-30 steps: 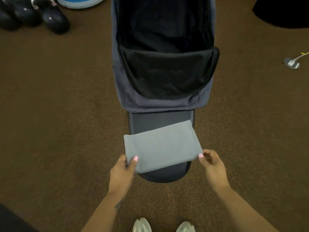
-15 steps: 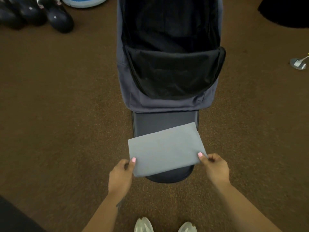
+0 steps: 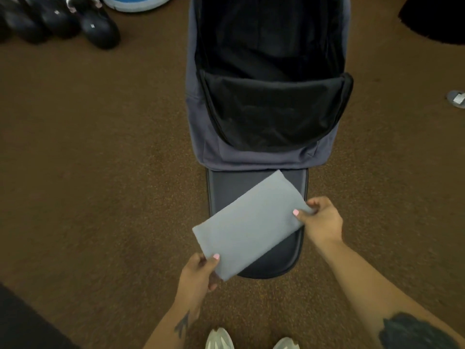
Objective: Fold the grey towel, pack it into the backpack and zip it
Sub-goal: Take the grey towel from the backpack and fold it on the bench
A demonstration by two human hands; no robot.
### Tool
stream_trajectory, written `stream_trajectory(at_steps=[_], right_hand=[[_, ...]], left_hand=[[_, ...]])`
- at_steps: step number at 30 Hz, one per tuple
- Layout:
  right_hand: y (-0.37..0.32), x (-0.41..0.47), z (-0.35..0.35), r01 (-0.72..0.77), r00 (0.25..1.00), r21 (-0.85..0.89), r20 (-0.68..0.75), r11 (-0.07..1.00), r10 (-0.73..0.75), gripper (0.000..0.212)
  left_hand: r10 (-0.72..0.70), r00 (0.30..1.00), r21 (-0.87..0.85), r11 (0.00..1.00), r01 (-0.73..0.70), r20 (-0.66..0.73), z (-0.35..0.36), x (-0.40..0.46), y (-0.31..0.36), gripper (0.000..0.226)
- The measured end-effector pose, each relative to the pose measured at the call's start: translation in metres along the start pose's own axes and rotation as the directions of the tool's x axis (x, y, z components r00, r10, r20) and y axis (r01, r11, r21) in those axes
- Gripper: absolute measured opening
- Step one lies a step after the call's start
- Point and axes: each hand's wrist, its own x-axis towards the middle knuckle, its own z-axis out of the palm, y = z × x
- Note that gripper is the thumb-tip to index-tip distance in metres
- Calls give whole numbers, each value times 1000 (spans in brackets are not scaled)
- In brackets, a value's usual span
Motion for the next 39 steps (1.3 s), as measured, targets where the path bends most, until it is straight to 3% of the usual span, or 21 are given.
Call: stream_trajectory(at_steps=[4, 6, 9, 11, 13, 14, 20, 23, 25, 28, 32, 36, 39], right_hand=[[-28, 10, 8, 138, 990, -17, -32, 990, -139, 42], [-31, 0, 11, 305, 947, -187, -39, 934, -317, 44], [-15, -26, 18, 648, 754, -403, 219, 647, -619, 39], [9, -40, 31, 784, 609, -467, 446, 410, -656, 39], [28, -46, 41, 798, 572, -552, 568, 242, -591, 49], [32, -47, 43, 789, 580, -576, 584, 214, -568, 52], [30, -55, 15, 865, 497, -395, 588, 309, -638, 50], [48, -63, -1, 911, 412, -305, 709, 278, -572, 86], [56, -68, -6, 913, 404, -292, 741, 283, -536, 97], [60, -73, -2, 893, 444, -288, 680, 345, -583, 78], [59, -75, 1, 803, 578, -253, 546, 539, -606, 48], [57, -74, -5, 723, 652, -211, 524, 658, -548, 54], [53, -73, -11, 650, 687, -104, 504, 752, -524, 36]], left_hand=[[-58, 994, -10, 998, 59, 90, 18, -22, -8, 13], [-73, 986, -18, 997, 76, 148, 30, -31, -11, 14], [-101, 977, -60, 992, 114, 186, 46, -39, -12, 19], [-132, 976, -132, 979, 156, 173, 51, -42, -10, 15], [-170, 972, -222, 953, 204, 162, 52, -44, -8, 15], [-173, 973, -252, 945, 207, 153, 51, -45, -9, 16], [-87, 991, -281, 953, 113, 101, 54, -53, -10, 16], [-64, 992, -332, 938, 96, 106, 55, -57, -6, 13], [-55, 990, -352, 931, 99, 132, 57, -60, -3, 14], [5, 982, -331, 942, 59, 189, 60, -62, 3, 17], [222, 958, -268, 948, -170, 180, 49, -51, 5, 35], [362, 931, 77, 928, -365, 48, 24, -28, 9, 63], [459, 873, 358, 798, -486, 162, 15, -10, 23, 100]])
